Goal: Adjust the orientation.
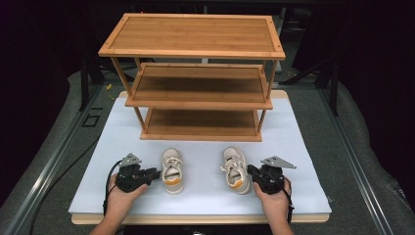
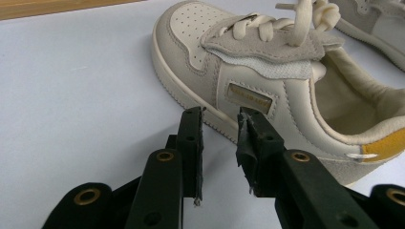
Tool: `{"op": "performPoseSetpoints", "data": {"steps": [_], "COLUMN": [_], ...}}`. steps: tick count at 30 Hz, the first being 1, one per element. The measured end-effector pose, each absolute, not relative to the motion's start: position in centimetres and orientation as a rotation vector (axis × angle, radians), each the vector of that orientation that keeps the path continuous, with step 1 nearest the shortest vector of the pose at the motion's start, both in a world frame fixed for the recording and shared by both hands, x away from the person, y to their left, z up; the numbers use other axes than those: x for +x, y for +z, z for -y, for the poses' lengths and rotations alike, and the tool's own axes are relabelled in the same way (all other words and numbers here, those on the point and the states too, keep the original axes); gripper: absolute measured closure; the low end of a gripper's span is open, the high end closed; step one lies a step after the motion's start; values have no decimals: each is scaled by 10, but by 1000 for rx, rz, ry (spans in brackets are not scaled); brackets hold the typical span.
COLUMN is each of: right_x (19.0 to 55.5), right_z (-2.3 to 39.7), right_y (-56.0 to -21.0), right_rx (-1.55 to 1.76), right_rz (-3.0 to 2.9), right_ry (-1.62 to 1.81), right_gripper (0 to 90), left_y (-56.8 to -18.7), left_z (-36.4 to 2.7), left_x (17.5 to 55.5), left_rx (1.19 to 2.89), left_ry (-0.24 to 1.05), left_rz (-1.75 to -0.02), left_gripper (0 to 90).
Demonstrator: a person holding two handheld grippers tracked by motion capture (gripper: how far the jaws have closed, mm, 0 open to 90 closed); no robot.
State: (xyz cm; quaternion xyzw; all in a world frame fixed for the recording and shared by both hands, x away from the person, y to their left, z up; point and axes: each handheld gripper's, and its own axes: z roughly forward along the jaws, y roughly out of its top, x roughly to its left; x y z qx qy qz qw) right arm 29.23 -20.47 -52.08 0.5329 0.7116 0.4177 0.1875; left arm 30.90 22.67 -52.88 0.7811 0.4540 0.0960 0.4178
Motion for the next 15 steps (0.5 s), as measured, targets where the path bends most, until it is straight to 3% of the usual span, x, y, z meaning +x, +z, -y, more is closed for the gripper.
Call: {"op": "performPoseSetpoints", "data": {"steps": [10, 15], "right_x": [301, 299], "right_z": [201, 202], "right_y": [-535, -533], "right_rx": [1551, 1573], "right_rz": [-2082, -2055], "right_ry": [1154, 1138], "right_gripper": [852, 763], "left_y": [-528, -524], "left_z": [-228, -229], "left_x": [309, 307], "left_rx": [1940, 1889], "left_ry": [242, 232], "left_rz": [-1141, -1142], "left_gripper": [680, 626]}}
